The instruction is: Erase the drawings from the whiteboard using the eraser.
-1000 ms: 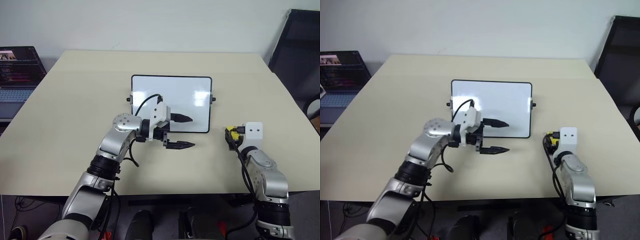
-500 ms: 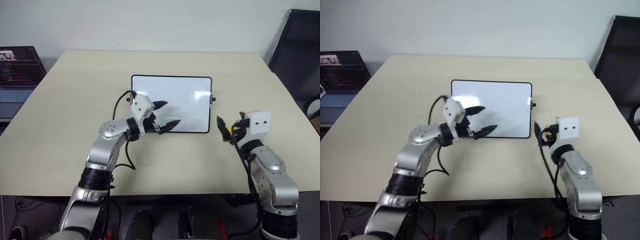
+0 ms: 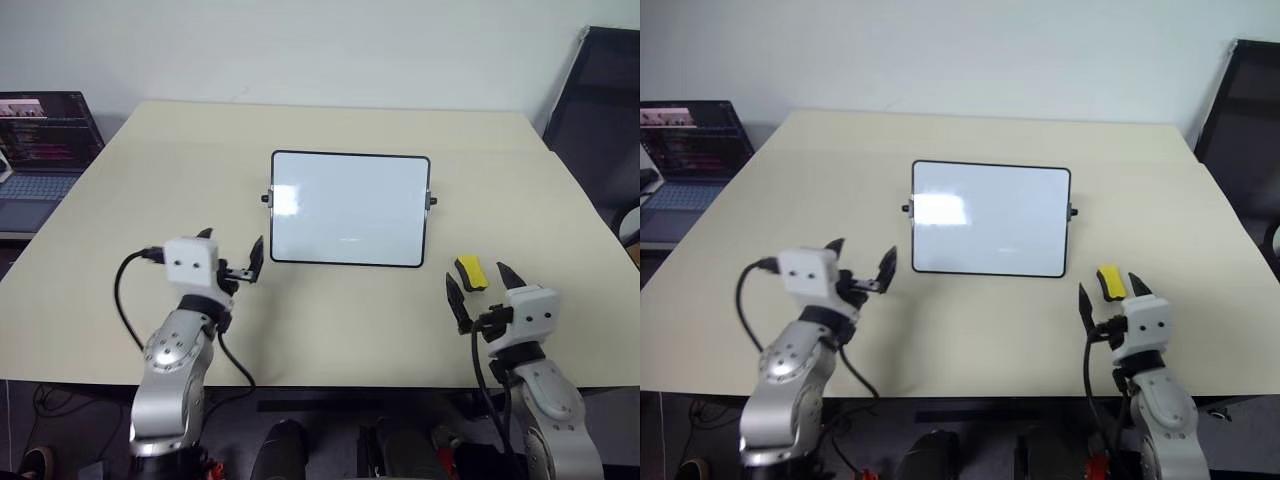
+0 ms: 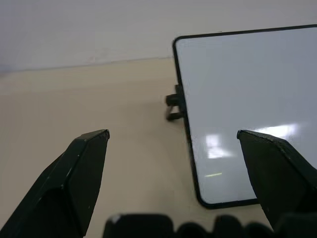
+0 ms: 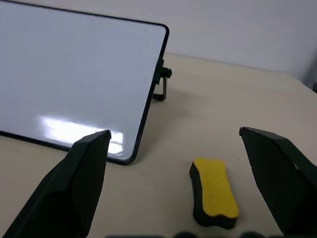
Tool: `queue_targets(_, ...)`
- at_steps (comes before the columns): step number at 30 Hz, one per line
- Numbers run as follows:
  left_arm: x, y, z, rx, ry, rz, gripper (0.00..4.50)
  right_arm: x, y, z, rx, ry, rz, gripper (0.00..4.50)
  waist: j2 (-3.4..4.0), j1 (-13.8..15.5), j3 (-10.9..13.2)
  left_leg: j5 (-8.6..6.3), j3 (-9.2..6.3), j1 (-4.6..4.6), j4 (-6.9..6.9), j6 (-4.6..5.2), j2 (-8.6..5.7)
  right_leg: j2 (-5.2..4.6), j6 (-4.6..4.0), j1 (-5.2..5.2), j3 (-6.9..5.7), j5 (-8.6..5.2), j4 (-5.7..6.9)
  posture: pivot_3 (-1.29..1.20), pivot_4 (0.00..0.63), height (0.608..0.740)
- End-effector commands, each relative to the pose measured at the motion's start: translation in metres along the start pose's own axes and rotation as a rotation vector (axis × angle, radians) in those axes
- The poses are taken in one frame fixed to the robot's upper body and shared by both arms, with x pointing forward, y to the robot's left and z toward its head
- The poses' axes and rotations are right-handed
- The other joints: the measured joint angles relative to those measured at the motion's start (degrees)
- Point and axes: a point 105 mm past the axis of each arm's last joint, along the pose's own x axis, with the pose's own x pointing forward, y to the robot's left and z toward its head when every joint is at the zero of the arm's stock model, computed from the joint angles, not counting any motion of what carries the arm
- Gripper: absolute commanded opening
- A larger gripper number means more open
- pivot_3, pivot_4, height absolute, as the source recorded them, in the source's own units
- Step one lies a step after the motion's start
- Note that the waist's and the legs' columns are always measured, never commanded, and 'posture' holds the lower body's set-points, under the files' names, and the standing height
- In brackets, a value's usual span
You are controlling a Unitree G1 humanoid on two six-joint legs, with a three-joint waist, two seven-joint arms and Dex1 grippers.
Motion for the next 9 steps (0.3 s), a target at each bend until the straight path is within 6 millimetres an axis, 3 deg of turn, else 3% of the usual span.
queue_targets(1, -0.014, 0.011, 0.02, 0.064, -0.057, 0.056, 4.5, -0.007, -0.004, 0.015, 0.001, -0.058, 0.031, 4.46, 0.01, 0.0, 0.0, 0.0, -0.02, 0.04, -0.02, -0.01, 0.05, 0.0, -0.05, 0.06, -0.01, -0.03, -0.05, 0.0, 0.15, 0.74)
queue_targets(9, -0.016, 0.006, 0.013, 0.093, -0.031, 0.03, 4.5, -0.008, 0.005, 0.019, 0.023, -0.049, 0.079, 4.46, -0.03, 0.1, 0.0, -0.01, -0.02, 0.26, 0.0, -0.01, -0.02, -0.11, -0.37, 0.32, 0.0, -0.21, -0.13, 0.0, 0.15, 0.74)
